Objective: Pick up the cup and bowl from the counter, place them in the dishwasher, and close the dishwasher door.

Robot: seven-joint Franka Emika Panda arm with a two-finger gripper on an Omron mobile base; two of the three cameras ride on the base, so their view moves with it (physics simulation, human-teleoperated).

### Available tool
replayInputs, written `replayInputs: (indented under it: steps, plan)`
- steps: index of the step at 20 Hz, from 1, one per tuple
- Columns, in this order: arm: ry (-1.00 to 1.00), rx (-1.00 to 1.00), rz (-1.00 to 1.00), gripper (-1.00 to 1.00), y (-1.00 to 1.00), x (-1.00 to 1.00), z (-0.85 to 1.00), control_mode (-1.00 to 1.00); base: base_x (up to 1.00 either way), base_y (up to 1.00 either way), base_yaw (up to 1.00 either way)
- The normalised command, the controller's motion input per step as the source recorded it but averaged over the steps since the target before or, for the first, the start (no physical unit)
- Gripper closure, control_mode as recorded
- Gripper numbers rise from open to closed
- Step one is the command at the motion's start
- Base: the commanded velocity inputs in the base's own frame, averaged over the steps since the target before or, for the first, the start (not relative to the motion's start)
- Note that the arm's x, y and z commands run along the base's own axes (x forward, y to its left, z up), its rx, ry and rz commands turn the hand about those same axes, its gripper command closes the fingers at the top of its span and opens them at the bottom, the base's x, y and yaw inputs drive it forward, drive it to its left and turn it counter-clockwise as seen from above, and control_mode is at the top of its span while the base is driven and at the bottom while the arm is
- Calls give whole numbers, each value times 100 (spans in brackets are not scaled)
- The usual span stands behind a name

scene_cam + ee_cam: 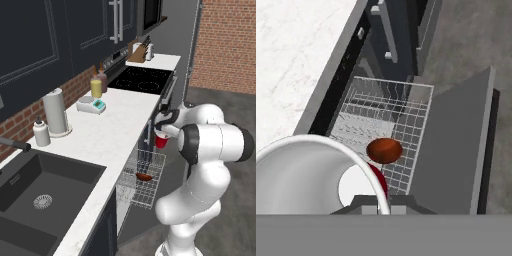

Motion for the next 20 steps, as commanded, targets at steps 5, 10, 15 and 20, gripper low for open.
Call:
replayInputs:
  steps: [5, 10, 15, 20]
  plan:
    - [7, 0, 31, 100, -42, -4, 0, -100, 0, 0, 0]
    - [1, -3, 39, 100, -26, -15, 0, -100, 0, 0, 0]
    - [-1, -6, 41, 100, -3, -15, -11, -100, 0, 0, 0]
    - [-8, -6, 41, 100, 0, -10, -22, -100, 0, 0, 0]
